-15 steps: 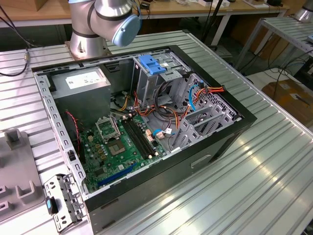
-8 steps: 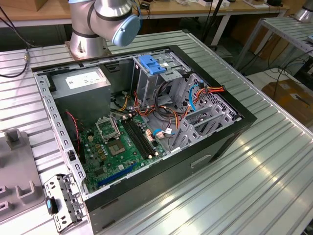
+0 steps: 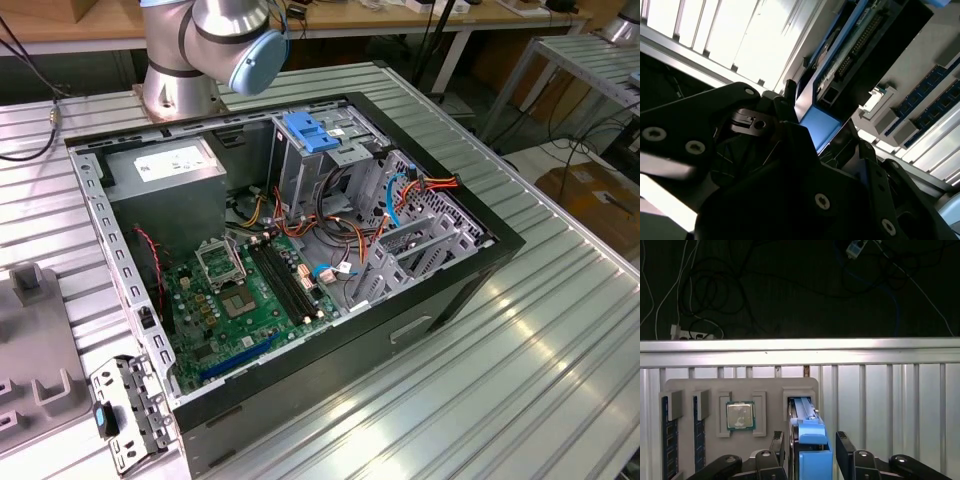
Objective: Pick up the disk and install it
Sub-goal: 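Pick up the disk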
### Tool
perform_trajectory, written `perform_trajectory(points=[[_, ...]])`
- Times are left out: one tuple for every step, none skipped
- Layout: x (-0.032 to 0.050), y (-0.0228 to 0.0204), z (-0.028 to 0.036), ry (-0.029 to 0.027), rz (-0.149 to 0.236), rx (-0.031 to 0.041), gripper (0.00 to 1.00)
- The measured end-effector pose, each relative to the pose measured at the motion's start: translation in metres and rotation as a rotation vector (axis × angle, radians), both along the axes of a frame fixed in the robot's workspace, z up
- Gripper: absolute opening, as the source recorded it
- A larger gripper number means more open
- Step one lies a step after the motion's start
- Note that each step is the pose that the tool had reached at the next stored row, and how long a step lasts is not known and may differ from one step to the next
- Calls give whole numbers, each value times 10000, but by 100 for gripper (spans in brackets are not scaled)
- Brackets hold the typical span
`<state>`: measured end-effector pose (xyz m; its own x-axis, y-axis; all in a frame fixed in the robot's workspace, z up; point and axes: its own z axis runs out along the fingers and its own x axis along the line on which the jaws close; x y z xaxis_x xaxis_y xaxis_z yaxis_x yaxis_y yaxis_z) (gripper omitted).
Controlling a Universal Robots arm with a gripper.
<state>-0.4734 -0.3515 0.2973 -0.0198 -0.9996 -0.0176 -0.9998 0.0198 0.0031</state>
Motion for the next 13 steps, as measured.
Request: perform_trajectory(points=[[-6,0,-10,-40,0,0,53],[-10,0,-9,-42,0,-2,53],[-20,1,-11,-55,-1,0,53],[-20,1,-11,-55,-1,0,53],[-20,1,-11,-54,-1,-1,53],[-20,1,-12,-54,-1,-1,53],[-20,0,-14,-54,0,-1,53],[-20,1,-18,-55,-2,1,53],[-16,1,-27,-33,-15,5,53],[-13,1,-33,-12,-30,15,53],[-13,1,-40,0,-43,29,53],[-12,1,-42,4,-50,29,53],[-12,1,-42,7,-54,31,53]])
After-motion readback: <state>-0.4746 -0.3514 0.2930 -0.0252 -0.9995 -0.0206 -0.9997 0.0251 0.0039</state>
